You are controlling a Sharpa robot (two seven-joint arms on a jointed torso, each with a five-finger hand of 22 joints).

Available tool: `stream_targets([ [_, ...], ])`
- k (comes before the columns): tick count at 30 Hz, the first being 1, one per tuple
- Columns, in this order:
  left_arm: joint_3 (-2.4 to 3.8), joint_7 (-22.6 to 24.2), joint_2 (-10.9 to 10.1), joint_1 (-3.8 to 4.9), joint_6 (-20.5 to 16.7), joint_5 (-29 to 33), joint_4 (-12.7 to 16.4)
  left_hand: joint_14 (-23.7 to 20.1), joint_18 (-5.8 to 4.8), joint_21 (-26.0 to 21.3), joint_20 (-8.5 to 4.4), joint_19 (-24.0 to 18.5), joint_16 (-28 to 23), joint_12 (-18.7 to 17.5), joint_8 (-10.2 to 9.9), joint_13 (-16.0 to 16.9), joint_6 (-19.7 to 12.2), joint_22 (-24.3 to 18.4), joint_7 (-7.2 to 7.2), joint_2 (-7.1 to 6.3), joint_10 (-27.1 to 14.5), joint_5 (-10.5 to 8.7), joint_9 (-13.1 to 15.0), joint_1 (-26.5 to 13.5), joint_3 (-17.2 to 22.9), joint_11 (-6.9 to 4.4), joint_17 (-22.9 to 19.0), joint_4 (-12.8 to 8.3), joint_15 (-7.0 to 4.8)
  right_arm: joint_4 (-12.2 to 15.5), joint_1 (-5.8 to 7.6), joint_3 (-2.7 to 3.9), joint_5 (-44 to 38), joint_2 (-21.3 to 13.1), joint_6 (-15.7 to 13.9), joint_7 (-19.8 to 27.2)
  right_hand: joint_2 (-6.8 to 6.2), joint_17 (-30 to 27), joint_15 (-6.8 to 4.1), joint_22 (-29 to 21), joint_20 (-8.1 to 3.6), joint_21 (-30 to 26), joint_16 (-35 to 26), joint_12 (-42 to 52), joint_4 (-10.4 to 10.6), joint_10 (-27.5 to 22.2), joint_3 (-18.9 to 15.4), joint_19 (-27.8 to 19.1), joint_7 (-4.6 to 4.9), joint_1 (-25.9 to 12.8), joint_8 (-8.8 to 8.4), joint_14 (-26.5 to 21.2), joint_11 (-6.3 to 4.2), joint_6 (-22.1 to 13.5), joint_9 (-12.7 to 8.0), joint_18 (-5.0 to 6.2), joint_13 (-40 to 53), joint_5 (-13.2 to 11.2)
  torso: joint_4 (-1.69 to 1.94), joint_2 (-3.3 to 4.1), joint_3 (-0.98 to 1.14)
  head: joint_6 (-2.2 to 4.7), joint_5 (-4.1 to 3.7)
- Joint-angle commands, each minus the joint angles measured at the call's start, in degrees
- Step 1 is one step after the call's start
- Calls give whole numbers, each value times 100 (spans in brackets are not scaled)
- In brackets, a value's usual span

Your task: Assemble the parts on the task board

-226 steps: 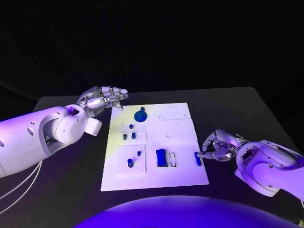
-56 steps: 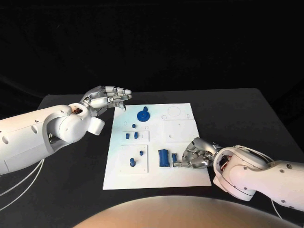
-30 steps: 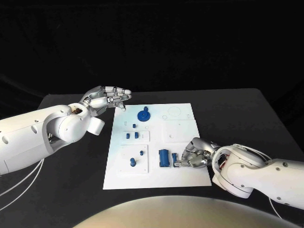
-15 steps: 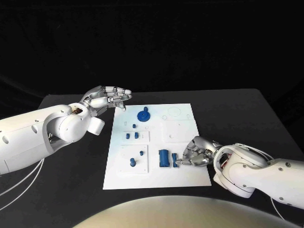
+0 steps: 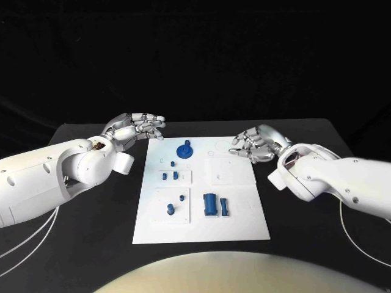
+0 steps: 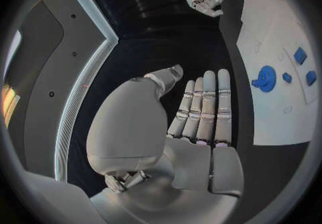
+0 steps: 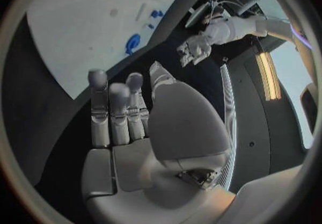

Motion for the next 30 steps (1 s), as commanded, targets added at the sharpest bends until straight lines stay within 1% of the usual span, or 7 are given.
stream_targets([
  [1,8,656,101,-24,-304,521,-158,59,58,-784,158,-155,-848,-388,44,-11,-2,-498,57,-78,185,-52,25,-34,12,12,-278,108,78,-654,67,28,2241,280,89,1757,-45,-840,213,-581,205,-1105,-1127,-923,54,-581,235,-648,173,180,-102,-836,195,-227,-190,46,-923,24,3,-132,-14,148,-13],
  [13,10,1285,869,-168,-1324,1105,-1185,-2171,-519,-3314,436,-1184,-4521,-2326,-987,-45,-1422,-2269,-141,297,-1314,28,-406,308,-1605,-2,-991,1056,432,-2727,112,117,4241,1358,526,2699,-173,-2920,1010,-3667,1057,-3180,-4608,-2903,-102,-1212,1302,-1805,529,-261,-551,-2202,787,-818,-1466,68,-4773,5,45,-374,73,662,30],
  [14,4,835,794,-148,-787,754,-1070,-4655,-975,-3968,-1232,-4129,-5356,-2744,-1995,-369,-4577,-3055,-1163,1185,-4884,-465,-986,-2188,-3325,-943,-1280,-460,-625,-2585,125,113,3352,1260,220,2143,646,-4515,28,-7078,-536,-3539,-6022,-3276,-1583,-6485,-647,-6223,-808,-2533,-924,-7078,-358,-5221,-3947,-929,-6083,-730,43,-272,27,534,-3],
  [22,11,879,763,-139,-1214,702,-794,-4655,-975,-3968,-1232,-4129,-5356,-2744,-1995,-369,-4577,-3055,-1163,1185,-4884,-465,-986,-3527,-3325,-943,-1280,-460,-625,-2158,30,256,3586,1147,-21,2276,646,-4515,28,-7078,-536,-3539,-6022,-3276,-1583,-6485,-647,-6223,-808,-3925,-924,-7078,-358,-5221,-3947,-929,-6083,-730,62,-219,29,747,14],
  [23,13,890,755,-137,-1317,689,-728,-4655,-975,-3968,-1232,-4129,-5356,-2744,-1995,-369,-4577,-3055,-1163,1185,-4884,-465,-986,-3706,-3325,-943,-1280,-460,-625,-2054,7,291,3642,1120,-79,2308,646,-4515,28,-7078,-536,-3539,-6022,-3276,-1583,-6485,-647,-6223,-808,-8033,-924,-7078,-358,-5221,-3947,-929,-6083,-730,67,-206,30,799,18],
  [24,15,902,746,-135,-1433,674,-653,-4655,-975,-3968,-1232,-4129,-5356,-2744,-1995,-369,-4577,-3055,-1163,1185,-4884,-465,-986,-7801,-3325,-943,-1280,-460,-625,-1939,-18,330,3706,1089,-144,2344,646,-4515,28,-7078,-536,-3539,-6022,-3276,-1583,-6485,-647,-6223,-808,-8033,-924,-7078,-358,-5221,-3947,-929,-6083,-730,72,-191,30,857,22],
  [30,32,1010,670,-114,-2459,547,10,-4655,-975,-3968,-1232,-4129,-5356,-2744,-1995,-369,-4577,-3055,-1163,1185,-4884,-465,-986,-7801,-3325,-943,-1280,-460,-625,-958,-236,658,4243,830,-696,2649,646,-4515,28,-7078,-536,-3539,-6022,-3276,-1583,-6485,-647,-6223,-808,-8033,-924,-7078,-358,-5221,-3947,-929,-6083,-730,112,-81,34,1296,57],
])
